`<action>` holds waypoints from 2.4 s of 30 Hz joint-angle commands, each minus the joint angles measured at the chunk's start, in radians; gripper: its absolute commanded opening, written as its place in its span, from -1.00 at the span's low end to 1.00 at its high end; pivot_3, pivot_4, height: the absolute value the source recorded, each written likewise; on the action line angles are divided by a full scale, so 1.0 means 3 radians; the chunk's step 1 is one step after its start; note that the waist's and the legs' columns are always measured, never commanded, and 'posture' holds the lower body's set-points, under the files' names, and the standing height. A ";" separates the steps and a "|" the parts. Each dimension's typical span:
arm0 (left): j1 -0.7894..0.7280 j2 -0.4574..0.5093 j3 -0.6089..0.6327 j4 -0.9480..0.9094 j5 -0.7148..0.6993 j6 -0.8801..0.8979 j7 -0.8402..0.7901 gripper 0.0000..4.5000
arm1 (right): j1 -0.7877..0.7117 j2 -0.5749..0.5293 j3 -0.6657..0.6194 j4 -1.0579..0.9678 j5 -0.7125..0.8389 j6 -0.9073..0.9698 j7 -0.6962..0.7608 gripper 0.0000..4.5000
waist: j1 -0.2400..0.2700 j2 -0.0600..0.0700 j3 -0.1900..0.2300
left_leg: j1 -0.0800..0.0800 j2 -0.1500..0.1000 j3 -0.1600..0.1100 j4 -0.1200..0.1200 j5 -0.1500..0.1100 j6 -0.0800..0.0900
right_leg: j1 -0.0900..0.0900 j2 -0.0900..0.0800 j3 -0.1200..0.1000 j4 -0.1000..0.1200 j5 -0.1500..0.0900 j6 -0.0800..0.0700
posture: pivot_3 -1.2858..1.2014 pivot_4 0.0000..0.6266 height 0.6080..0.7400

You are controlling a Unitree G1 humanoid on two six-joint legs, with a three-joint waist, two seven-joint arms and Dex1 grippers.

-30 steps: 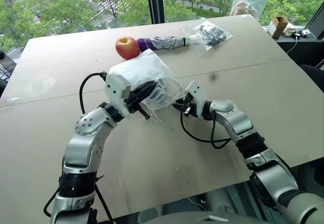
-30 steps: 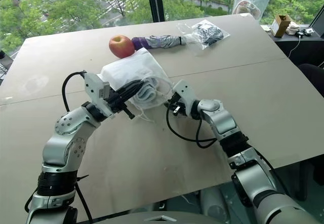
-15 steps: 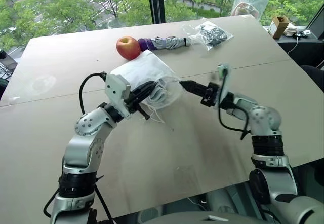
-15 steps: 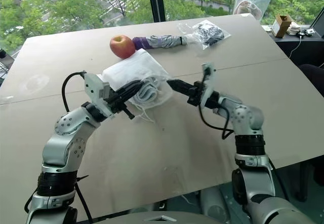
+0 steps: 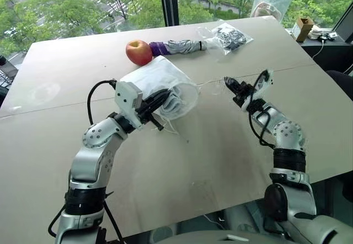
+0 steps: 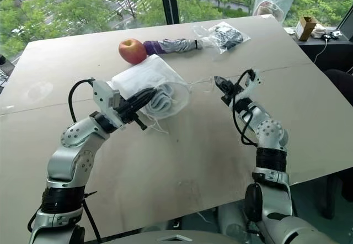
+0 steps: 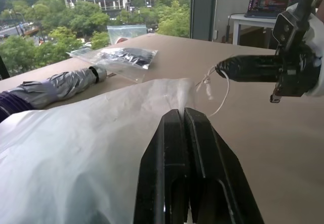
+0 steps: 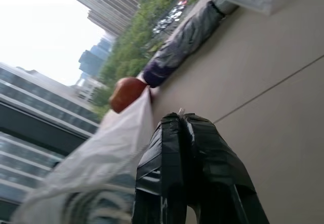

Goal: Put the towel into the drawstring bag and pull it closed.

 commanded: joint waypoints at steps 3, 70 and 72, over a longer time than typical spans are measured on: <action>-0.0035 -0.0028 0.0013 -0.0031 0.0020 -0.0102 0.0006 -1.00 | 0.0029 -0.0376 0.0755 0.0072 -0.1209 -0.1029 0.0197 -0.99 | -0.0033 0.0000 0.0000 | -0.0001 0.0000 0.0001 0.0000 0.0000 0.0000 | -0.0002 0.0000 0.0002 0.0000 0.0000 0.0000 | 0.03 -0.52 1.00; 0.0528 -0.0168 -0.0166 0.0728 0.0734 -0.0302 0.0406 0.53 | -0.0094 0.0185 0.0624 -0.0041 -0.2358 -0.1433 -0.1400 -1.00 | -0.0057 0.0000 -0.0003 | 0.0011 0.0000 0.0004 -0.0003 0.0002 -0.0002 | -0.0009 0.0003 0.0031 0.0014 0.0000 -0.0001 | 0.03 -0.52 1.00; 0.0533 -0.0204 -0.0190 0.0696 0.0761 -0.0243 0.0458 0.32 | -0.0084 0.0192 0.0621 -0.0052 -0.2353 -0.1426 -0.1407 -1.00 | -0.0059 0.0001 -0.0004 | 0.0011 -0.0001 0.0004 -0.0002 0.0002 -0.0002 | -0.0009 0.0003 0.0032 0.0015 0.0000 -0.0001 | 0.03 -0.52 1.00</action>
